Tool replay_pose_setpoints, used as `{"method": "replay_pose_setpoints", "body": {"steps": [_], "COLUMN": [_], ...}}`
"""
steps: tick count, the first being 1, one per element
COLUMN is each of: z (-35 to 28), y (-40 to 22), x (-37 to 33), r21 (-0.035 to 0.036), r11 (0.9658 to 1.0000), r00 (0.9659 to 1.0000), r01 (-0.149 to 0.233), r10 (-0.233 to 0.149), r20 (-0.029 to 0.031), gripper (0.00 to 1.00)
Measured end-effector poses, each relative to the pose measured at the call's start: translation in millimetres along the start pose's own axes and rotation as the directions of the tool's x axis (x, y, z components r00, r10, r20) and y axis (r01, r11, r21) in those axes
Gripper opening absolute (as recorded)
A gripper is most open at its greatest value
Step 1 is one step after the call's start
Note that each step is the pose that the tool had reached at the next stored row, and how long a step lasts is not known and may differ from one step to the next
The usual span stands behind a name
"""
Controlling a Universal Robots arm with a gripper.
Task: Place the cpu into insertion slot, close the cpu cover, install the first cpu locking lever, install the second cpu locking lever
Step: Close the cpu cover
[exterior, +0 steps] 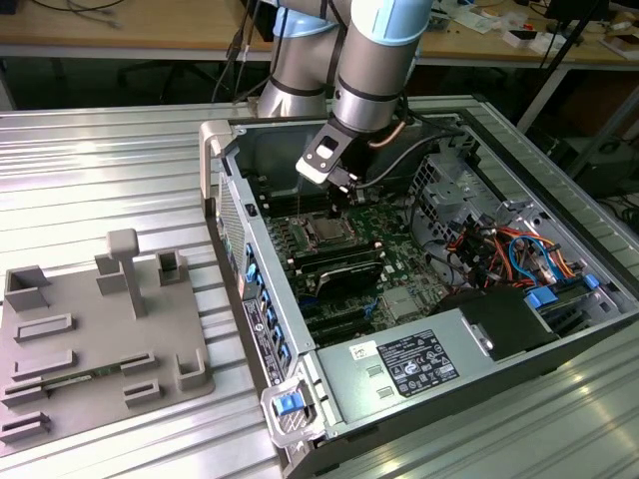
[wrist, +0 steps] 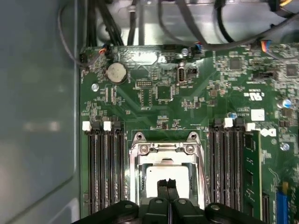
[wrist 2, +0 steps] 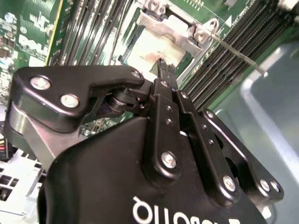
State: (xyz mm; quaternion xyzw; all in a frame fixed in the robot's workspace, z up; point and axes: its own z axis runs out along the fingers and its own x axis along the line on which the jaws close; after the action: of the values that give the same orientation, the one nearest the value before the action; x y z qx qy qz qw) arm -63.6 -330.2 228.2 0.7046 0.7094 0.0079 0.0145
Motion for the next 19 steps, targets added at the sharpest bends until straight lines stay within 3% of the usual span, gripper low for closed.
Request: {"method": "replay_pose_setpoints", "body": {"steps": [6,8,14,19], "z": [3.0,4.5,19.9,18.4], "y": [-20.3,-23.4,-26.0,-26.0], "x": [0.2,0.3,0.4,0.5], "r21": [-0.0001,-0.0002,0.0002,0.0002], "r11": [1.0,1.0,1.0,1.0], "r00": [1.0,1.0,1.0,1.0], "r01": [0.004,0.004,0.005,0.005], "r10": [-0.004,-0.004,-0.005,-0.005], "r20": [-0.0003,-0.0003,0.0002,0.0032], "gripper": [0.11,0.11,0.11,0.11]}}
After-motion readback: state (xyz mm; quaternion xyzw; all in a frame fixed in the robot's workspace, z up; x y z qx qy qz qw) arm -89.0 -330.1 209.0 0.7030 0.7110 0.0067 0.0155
